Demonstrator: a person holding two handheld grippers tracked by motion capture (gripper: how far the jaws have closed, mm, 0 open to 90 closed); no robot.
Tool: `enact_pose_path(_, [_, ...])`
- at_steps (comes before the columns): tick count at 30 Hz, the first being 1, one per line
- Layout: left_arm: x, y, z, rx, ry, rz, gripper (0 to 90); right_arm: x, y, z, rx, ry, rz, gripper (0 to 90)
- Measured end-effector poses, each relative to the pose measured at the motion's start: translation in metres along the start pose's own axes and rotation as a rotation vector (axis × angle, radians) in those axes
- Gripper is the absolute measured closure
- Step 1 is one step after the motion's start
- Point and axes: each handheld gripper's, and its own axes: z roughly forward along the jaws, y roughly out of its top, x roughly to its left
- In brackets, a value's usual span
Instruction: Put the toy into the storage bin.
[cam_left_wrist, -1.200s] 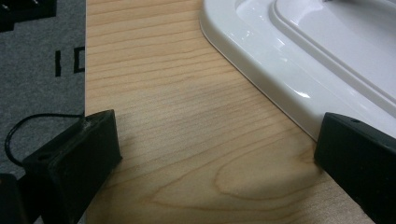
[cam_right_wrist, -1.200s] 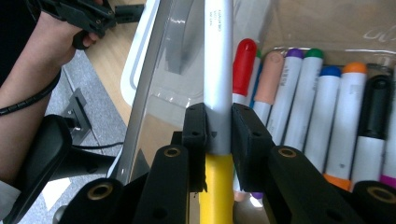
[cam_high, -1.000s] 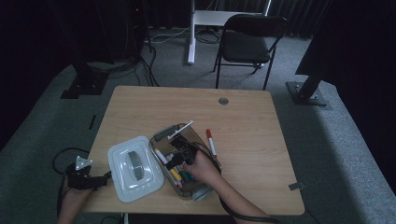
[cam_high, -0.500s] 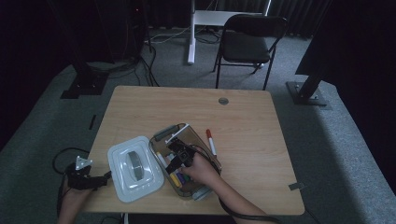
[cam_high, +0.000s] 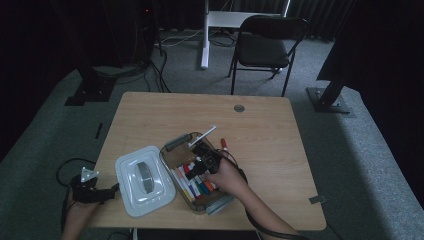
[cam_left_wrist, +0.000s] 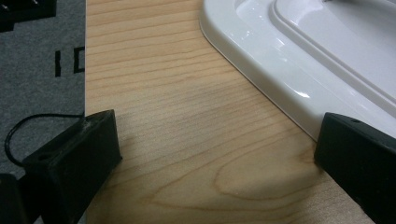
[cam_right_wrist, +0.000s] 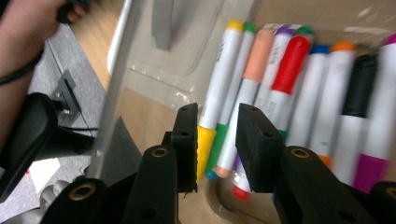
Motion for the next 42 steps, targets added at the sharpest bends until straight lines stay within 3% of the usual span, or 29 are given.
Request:
enact_pose_path(2, [0.000,0.000,0.000,0.000,0.000,0.001,0.6,-0.001,-0.001,-0.008,-0.013,-0.004,-0.006,68.3])
enact_pose_path(3, [0.000,0.000,0.000,0.000,0.000,0.001,0.6,-0.003,-0.003,-0.026,-0.053,-0.010,-0.007,67.7])
enact_pose_path(10, [0.000,0.000,0.000,0.000,0.000,0.001,0.6,-0.022,-0.012,-0.076,-0.160,-0.038,0.026,66.1])
enact_pose_path(14, [0.000,0.000,0.000,0.000,0.000,0.000,0.6,-0.038,-0.017,-0.092,-0.188,-0.070,0.058,65.3])
enact_pose_path(17, [0.000,0.000,0.000,0.000,0.000,0.000,0.6,-0.042,-0.019,-0.094,-0.196,-0.074,0.070,65.0])
enact_pose_path(18, [0.000,0.000,0.000,0.000,0.000,-0.001,0.6,-0.052,-0.022,-0.098,-0.203,-0.103,0.087,63.3])
enact_pose_path(22, [0.000,0.000,0.000,0.001,0.000,0.000,0.6,-0.074,-0.025,-0.096,-0.210,-0.145,0.132,61.3])
enact_pose_path(28, [0.000,0.000,0.000,0.001,0.000,0.000,0.6,-0.106,-0.028,-0.078,-0.198,-0.182,0.203,59.2])
enact_pose_path(29, [0.000,0.000,0.000,0.001,0.000,0.000,0.6,-0.106,-0.028,-0.078,-0.198,-0.182,0.203,59.2])
enact_pose_path(30, [0.000,0.000,0.000,0.001,0.000,0.000,0.6,-0.119,-0.029,-0.068,-0.180,-0.200,0.221,59.2])
enact_pose_path(42, [0.000,0.000,0.000,0.001,0.000,0.000,0.6,-0.153,-0.026,-0.023,-0.122,-0.280,0.287,60.2])
